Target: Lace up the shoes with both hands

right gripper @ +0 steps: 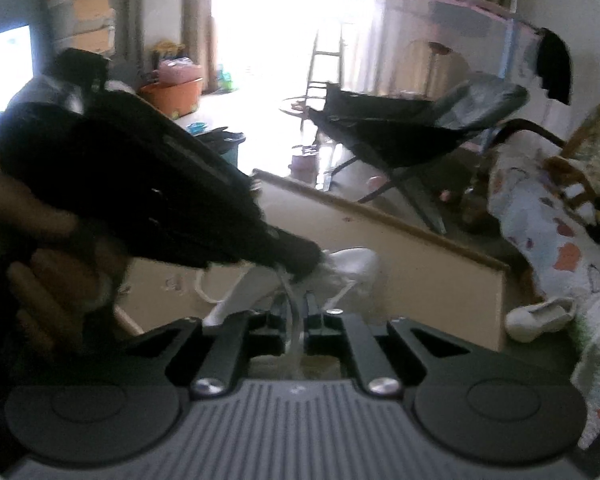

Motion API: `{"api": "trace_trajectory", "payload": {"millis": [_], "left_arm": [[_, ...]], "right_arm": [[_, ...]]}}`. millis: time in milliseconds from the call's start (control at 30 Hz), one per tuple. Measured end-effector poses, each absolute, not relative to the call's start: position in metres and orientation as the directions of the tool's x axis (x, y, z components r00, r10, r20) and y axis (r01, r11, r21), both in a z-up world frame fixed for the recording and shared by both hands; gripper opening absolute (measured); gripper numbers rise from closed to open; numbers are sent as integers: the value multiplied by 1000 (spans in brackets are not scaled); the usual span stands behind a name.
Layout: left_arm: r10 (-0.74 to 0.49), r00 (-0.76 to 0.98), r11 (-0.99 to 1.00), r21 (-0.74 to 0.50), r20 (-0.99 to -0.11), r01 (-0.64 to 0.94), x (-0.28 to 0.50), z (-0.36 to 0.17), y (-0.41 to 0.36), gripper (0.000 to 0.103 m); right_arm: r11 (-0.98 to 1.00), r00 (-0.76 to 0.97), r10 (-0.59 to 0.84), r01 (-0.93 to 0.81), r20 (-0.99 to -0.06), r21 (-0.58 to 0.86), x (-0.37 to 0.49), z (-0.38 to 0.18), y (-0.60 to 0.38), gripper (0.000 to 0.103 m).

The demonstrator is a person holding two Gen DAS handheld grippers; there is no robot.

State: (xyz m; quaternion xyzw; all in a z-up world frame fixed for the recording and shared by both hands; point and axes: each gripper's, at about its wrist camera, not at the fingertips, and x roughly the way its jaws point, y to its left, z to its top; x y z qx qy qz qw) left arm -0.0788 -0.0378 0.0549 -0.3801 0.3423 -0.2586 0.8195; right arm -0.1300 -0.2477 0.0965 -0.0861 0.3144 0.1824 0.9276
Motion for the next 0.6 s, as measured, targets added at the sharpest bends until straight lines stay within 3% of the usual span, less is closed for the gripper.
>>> {"api": "trace_trajectory", "payload": {"millis": [133,400,600], "left_arm": [[-681,649,610,-754,-340,245,-73,93,-37,2],[-715,657,622,-645,-238,444,-66,190,-38,2],[-718,683,611,-589,-134,528,-67,277,-31,2]], "right_arm": [[966,761,197,-259,-619,-12,-129,98,-273,37],[990,717,109,-15,-688,140,-134,68,-322,42],[981,712,151,-23,-686,191,-137,66,-327,42]]}}
